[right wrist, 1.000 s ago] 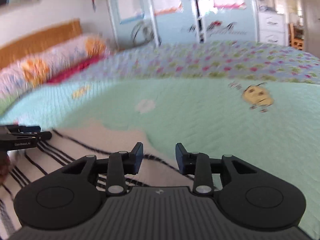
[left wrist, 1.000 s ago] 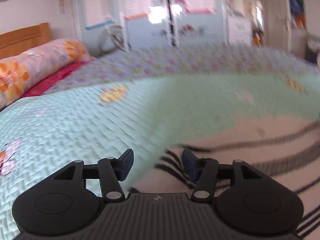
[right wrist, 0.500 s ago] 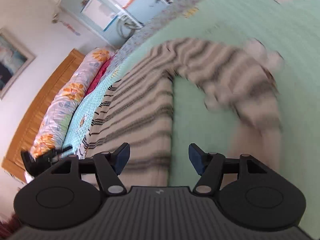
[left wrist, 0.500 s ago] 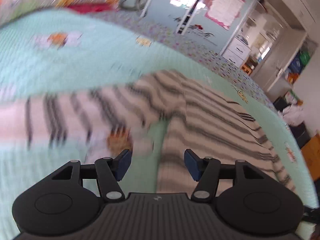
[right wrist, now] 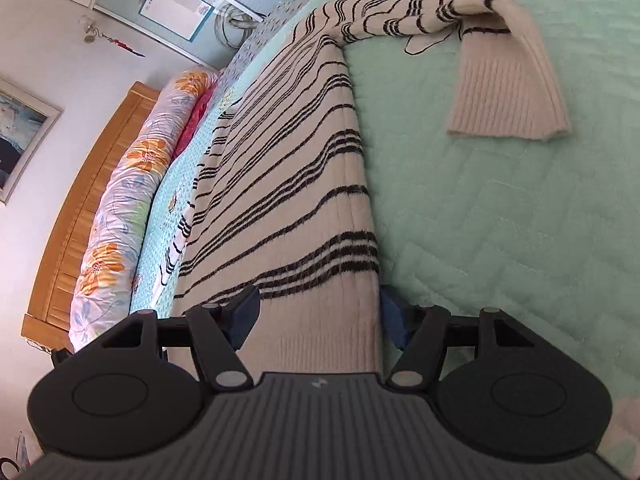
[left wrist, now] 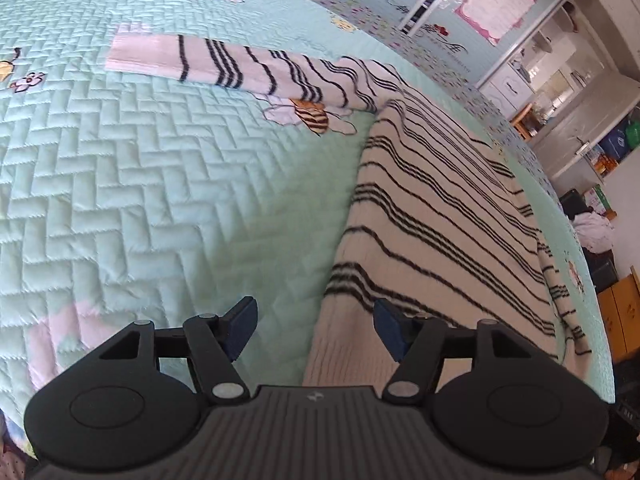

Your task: Fold clothes

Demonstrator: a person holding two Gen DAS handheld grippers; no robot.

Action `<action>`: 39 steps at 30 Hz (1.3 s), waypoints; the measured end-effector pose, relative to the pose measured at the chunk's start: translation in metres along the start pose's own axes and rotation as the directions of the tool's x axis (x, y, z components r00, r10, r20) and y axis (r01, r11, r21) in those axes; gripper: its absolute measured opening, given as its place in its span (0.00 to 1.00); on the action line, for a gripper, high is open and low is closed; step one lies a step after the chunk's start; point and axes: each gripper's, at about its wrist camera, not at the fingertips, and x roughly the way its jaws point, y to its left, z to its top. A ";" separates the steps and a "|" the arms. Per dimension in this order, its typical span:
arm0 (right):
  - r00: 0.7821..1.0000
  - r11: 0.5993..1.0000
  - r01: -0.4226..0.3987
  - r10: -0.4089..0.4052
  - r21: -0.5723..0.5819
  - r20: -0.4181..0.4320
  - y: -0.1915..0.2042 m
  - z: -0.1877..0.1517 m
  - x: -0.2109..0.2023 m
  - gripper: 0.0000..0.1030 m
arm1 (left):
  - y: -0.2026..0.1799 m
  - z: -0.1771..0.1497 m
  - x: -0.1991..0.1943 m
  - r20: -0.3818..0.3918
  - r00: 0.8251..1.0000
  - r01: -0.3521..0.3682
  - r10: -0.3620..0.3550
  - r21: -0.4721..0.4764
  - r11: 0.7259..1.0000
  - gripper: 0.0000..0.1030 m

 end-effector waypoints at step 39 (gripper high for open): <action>0.991 0.751 0.071 -0.126 -0.657 -0.036 0.087 -0.092 -0.014 0.32 | -0.059 -0.072 -0.040 -0.116 0.989 0.102 -0.093 0.073 0.992 0.49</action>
